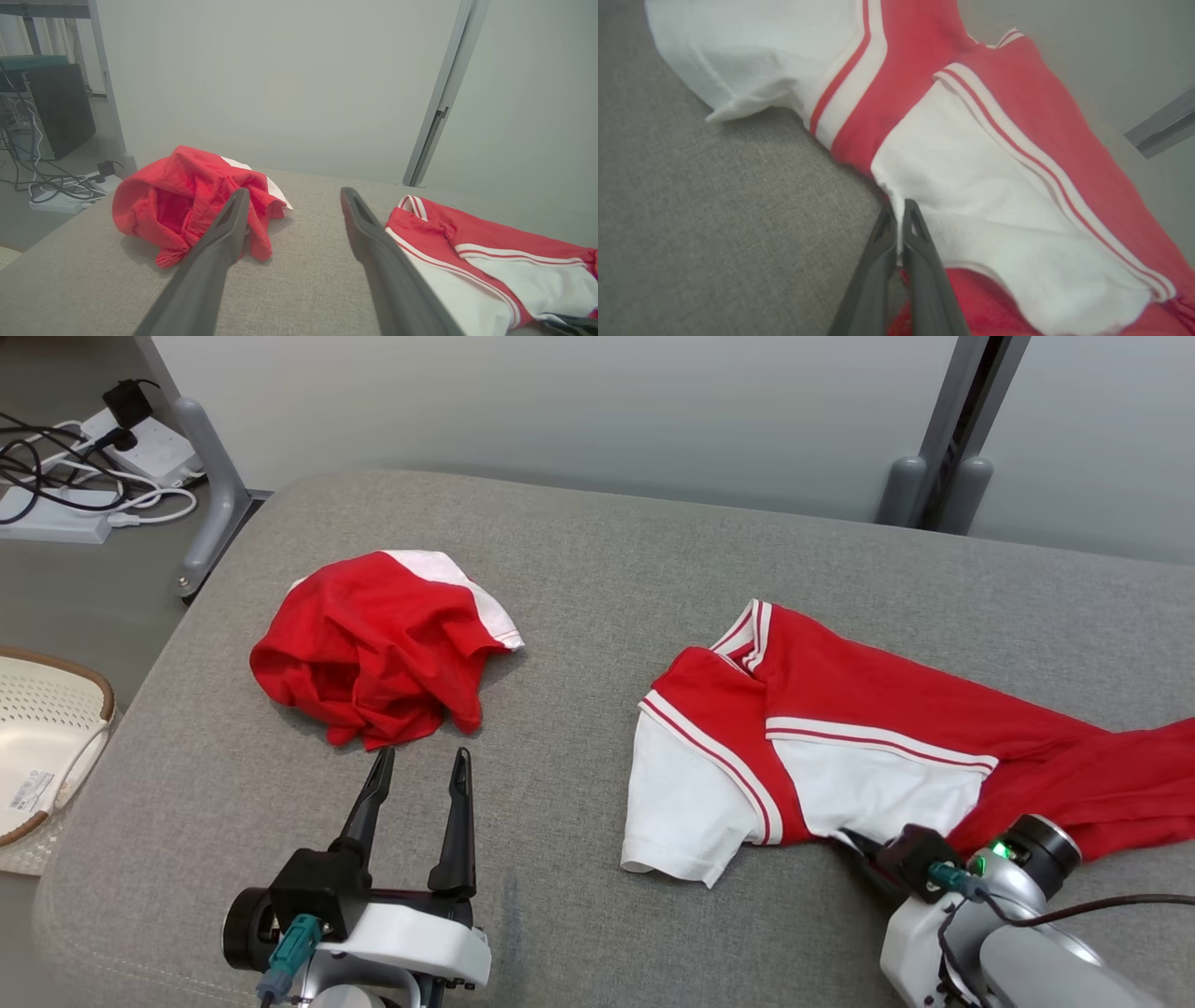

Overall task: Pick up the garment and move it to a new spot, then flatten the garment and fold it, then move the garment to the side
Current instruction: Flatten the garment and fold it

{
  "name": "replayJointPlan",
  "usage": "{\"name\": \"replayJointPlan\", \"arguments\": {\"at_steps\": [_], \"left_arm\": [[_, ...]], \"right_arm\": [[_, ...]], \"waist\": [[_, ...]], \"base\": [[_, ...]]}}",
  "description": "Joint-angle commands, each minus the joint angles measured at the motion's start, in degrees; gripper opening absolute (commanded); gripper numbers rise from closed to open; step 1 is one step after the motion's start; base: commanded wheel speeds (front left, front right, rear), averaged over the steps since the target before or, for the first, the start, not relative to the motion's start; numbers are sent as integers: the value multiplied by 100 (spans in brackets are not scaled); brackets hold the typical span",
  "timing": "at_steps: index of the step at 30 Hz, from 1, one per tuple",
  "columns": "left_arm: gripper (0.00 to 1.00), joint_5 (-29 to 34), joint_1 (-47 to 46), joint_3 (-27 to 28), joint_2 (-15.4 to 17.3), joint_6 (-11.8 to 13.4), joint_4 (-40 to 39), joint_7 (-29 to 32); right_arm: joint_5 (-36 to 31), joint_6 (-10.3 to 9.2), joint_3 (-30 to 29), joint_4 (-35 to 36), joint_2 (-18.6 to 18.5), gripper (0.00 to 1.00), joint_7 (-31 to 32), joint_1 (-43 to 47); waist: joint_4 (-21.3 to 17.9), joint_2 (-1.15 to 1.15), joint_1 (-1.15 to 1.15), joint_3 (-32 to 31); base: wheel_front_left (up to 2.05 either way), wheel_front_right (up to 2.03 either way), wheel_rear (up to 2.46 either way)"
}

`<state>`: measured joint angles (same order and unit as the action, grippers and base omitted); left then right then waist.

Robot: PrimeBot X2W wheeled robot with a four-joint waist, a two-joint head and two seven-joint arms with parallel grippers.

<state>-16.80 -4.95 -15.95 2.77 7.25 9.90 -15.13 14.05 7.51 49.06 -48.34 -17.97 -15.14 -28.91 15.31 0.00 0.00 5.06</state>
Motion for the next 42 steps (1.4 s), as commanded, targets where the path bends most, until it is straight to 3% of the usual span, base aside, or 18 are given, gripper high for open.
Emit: {"name": "replayJointPlan", "arguments": {"at_steps": [1,9,15,20,25,30,31,32,33,42], "left_arm": [[100,-8,-86,19,23,34,2,-1],[100,30,-28,44,22,23,-22,-1],[100,-5,-223,-42,22,-10,-88,-1],[100,-61,-479,-204,21,-23,-151,-1],[100,-178,-788,-461,20,4,-232,-1],[100,-259,-913,-631,20,47,-311,-1],[100,-286,-936,-675,19,44,-325,-1],[100,-307,-957,-715,21,63,-337,-1],[100,-342,-971,-739,24,82,-343,-1],[100,-338,-994,-752,20,178,-330,-1]], "right_arm": [[34,-4,-49,57,-44,0,-3,-74],[230,-4,-576,775,-440,0,-3,-211],[478,-3,-1047,961,-859,0,-2,-945],[502,-3,-1155,651,-1331,0,110,-2003],[345,-4,-1203,-183,-1909,0,211,-3386],[-41,-4,-1439,-908,-2114,0,148,-4140],[-157,-3,-1503,-1088,-2112,30,132,-4258],[-262,-3,-1544,-1248,-2089,75,115,-4350],[-324,-3,-1581,-1389,-2052,100,99,-4421],[-415,-3,-1578,-2023,-1481,100,12,-4191]], "waist": [[-15,0,0,-13],[-161,0,0,-49],[-147,0,0,264],[43,0,0,771],[422,0,0,1387],[632,0,0,1672],[675,0,0,1711],[716,0,0,1732],[752,0,0,1744],[654,0,0,1547]], "base": [[0,0,0],[0,0,0],[0,0,0],[0,0,0],[0,0,0],[0,0,0],[0,0,0],[0,0,0],[0,0,0],[0,0,0]]}}
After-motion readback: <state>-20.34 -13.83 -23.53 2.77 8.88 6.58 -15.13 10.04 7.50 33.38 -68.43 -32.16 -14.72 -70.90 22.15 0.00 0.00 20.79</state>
